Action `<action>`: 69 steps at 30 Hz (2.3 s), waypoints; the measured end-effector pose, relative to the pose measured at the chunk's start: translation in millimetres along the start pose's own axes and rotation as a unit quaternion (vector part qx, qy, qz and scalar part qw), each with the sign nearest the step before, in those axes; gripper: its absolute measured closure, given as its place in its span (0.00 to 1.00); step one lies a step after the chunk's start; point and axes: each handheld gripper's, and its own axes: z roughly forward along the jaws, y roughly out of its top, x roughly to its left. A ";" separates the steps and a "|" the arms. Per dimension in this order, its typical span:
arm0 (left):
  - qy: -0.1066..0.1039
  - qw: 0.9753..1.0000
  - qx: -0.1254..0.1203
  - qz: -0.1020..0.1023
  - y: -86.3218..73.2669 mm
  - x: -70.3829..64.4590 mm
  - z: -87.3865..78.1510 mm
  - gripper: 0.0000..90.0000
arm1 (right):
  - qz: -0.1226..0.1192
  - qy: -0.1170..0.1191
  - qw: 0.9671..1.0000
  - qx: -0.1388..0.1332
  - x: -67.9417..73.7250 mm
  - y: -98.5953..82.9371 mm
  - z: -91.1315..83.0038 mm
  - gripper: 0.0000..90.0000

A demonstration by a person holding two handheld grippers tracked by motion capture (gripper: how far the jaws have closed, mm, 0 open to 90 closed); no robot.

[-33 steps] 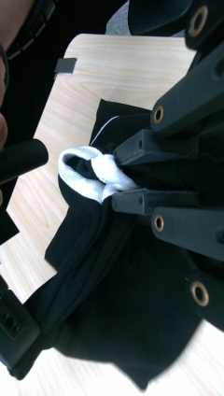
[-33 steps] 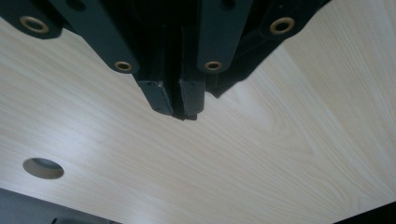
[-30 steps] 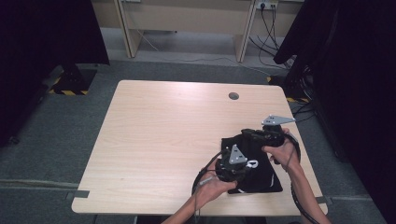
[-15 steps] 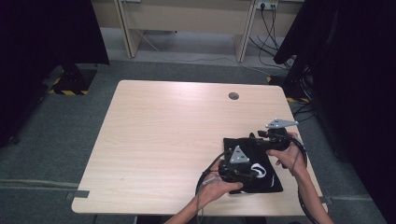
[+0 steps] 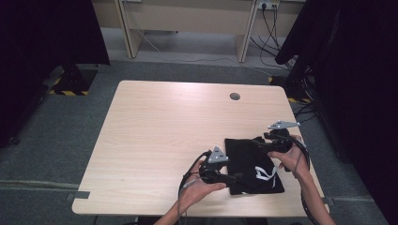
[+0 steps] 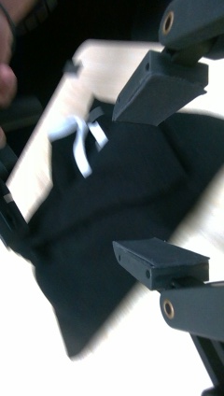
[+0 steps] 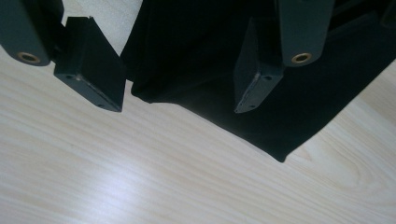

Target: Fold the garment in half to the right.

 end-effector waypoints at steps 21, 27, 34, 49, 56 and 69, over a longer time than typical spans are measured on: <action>0.091 0.991 0.076 0.069 -28.6 -14.1 22.7 0.25 | -0.037 -0.014 0.999 0.025 -8.6 7.1 6.6 0.93; 0.093 0.991 0.075 0.068 -29.0 -15.8 23.1 0.27 | -0.040 -0.033 0.998 0.031 -15.9 -6.4 2.2 0.94; 0.093 0.990 0.074 0.069 -29.0 -16.2 23.4 0.27 | -0.020 -0.033 0.999 0.035 -25.1 -29.1 20.4 0.91; 0.094 0.990 0.075 0.068 -30.3 -15.1 20.8 0.27 | -0.053 0.015 0.998 0.032 14.0 -33.0 -23.2 0.59; 0.096 0.990 0.075 0.066 -32.6 -12.9 15.9 0.26 | -0.041 0.049 0.997 0.043 19.3 -48.7 -2.2 0.59; 0.139 0.987 0.072 0.036 -41.4 31.4 -19.7 0.26 | -0.066 0.042 0.995 0.057 56.2 -7.8 35.9 0.60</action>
